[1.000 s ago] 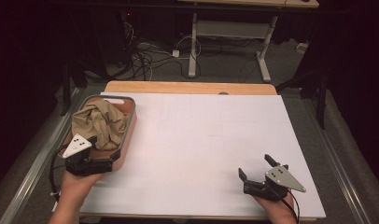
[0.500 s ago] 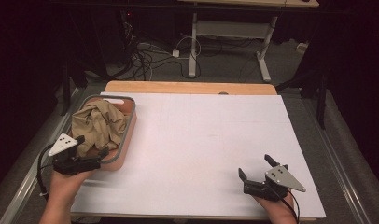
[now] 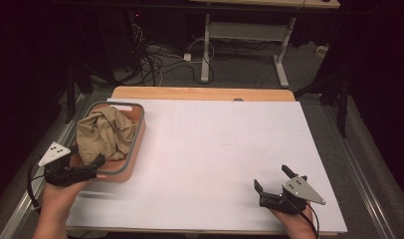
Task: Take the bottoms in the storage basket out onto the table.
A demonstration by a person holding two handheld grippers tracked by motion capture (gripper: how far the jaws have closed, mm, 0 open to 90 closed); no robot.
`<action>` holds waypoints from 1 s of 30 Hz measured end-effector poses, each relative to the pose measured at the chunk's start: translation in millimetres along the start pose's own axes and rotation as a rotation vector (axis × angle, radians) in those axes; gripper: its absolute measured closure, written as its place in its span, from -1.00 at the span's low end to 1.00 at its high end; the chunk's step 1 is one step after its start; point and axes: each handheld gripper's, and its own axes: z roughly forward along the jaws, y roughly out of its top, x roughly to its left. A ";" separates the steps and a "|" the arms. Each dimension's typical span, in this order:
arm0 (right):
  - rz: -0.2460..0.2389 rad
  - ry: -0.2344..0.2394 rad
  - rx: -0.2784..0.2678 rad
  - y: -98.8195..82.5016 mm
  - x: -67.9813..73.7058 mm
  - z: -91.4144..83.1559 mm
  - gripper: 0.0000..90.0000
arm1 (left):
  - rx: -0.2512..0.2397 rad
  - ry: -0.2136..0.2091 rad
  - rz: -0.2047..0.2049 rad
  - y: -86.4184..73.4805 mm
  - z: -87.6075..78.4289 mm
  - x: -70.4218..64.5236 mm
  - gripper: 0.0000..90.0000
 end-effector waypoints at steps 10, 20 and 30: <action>-0.003 0.008 -0.001 -0.3 2.9 0.7 -0.99 | -0.004 0.003 -0.007 -1.0 2.3 -0.4 -1.00; -0.042 0.034 0.005 -1.0 13.0 1.1 -0.99 | -0.025 0.007 -0.043 1.8 2.5 1.5 -1.00; -0.030 0.034 -0.008 -2.7 11.0 -3.9 -0.99 | -0.057 0.005 -0.067 26.8 6.6 13.5 -1.00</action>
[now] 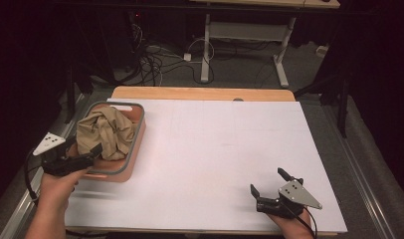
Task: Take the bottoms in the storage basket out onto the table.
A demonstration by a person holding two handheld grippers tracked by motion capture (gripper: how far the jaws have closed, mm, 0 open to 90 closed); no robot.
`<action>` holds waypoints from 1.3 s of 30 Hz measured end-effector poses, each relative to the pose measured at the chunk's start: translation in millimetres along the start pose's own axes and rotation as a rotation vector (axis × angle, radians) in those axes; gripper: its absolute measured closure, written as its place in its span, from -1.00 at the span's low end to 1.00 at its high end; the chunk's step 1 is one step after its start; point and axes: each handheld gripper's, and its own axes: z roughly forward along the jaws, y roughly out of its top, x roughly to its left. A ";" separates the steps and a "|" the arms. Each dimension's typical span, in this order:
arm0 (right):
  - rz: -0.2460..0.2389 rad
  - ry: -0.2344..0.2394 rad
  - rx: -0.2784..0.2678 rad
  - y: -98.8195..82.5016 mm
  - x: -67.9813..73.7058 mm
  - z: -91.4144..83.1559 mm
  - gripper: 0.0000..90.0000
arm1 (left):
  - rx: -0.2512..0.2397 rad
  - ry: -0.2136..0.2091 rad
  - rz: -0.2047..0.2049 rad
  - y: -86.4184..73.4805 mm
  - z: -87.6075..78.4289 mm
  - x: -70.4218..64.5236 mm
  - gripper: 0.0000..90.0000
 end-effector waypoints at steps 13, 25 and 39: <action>0.006 -0.003 0.006 -1.5 -0.7 -0.6 -0.99 | 0.070 0.008 -0.005 42.2 37.4 23.2 -1.00; 0.008 -0.003 0.010 -2.6 -1.1 -0.5 -0.99 | 0.175 0.021 -0.038 66.2 79.3 37.2 -1.00; 0.004 0.003 0.015 -3.6 -0.8 0.4 -0.99 | 0.419 0.014 -0.085 65.1 120.2 49.2 -1.00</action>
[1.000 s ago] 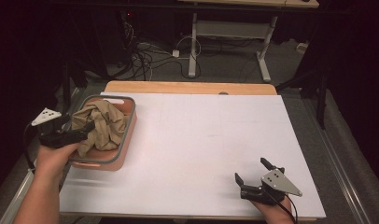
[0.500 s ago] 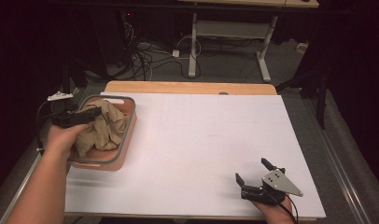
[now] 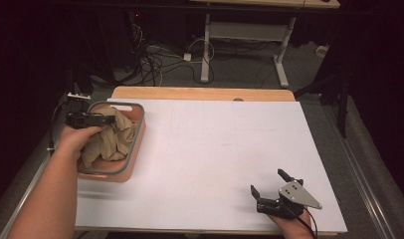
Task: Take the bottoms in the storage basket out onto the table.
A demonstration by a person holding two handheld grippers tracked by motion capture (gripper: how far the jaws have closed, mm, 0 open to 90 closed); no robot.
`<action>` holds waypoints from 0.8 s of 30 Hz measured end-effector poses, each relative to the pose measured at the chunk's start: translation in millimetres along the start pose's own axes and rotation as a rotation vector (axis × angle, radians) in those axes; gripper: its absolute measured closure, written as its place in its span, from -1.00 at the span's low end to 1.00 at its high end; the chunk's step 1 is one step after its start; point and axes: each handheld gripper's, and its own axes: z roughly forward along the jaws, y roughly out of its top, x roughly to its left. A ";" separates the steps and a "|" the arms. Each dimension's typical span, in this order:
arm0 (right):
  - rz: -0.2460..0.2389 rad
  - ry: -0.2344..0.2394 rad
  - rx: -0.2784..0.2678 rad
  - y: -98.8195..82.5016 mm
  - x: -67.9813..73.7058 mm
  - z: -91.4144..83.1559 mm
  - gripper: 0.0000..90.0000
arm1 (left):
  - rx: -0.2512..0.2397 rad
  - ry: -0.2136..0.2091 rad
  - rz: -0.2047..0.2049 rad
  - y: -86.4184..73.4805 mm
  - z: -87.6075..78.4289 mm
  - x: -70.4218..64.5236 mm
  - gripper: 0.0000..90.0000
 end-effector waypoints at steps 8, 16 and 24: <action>-0.003 0.004 0.001 -0.1 1.0 0.6 -0.98 | 0.126 0.055 0.038 0.2 12.8 -9.0 -1.00; -0.008 0.010 0.001 0.2 2.5 1.3 -0.98 | 0.210 0.074 0.038 2.2 19.6 -13.2 -1.00; -0.012 0.012 0.005 0.2 3.3 1.9 -0.98 | 0.297 0.089 0.136 1.9 25.2 -25.6 -1.00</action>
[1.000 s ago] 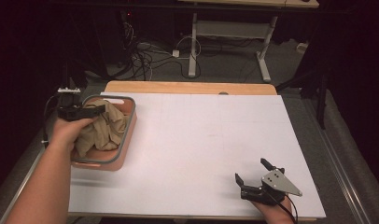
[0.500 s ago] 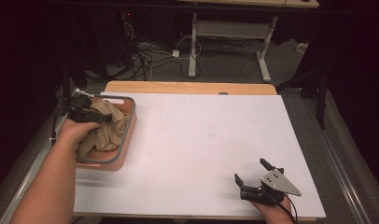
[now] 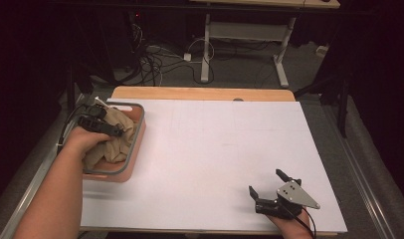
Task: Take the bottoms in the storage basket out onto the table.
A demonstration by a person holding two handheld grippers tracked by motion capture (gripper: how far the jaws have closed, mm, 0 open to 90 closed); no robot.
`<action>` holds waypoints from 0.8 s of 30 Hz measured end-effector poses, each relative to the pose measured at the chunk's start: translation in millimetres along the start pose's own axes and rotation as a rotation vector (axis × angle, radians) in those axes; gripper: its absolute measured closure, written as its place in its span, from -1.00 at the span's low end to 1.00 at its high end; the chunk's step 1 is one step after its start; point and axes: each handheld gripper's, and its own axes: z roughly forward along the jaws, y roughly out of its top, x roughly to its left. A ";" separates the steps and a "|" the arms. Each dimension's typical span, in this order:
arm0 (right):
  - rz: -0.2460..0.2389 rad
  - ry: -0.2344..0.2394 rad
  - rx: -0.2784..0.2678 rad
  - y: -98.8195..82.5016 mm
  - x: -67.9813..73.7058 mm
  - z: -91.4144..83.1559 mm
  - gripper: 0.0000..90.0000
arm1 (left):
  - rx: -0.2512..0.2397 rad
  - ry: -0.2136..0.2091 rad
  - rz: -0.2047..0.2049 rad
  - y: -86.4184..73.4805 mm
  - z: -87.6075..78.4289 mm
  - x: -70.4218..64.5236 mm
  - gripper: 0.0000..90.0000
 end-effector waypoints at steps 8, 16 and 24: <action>-0.009 0.003 0.004 0.3 1.2 0.8 -0.98 | -0.035 -0.018 0.067 -6.2 -2.6 -9.0 -0.77; -0.003 0.006 -0.002 0.1 1.3 0.5 -0.98 | -0.047 -0.014 0.020 -5.3 -10.5 2.4 -0.92; 0.001 0.005 -0.006 -0.3 1.2 -0.9 -0.98 | -0.054 0.040 -0.027 -3.8 -14.9 10.4 -1.00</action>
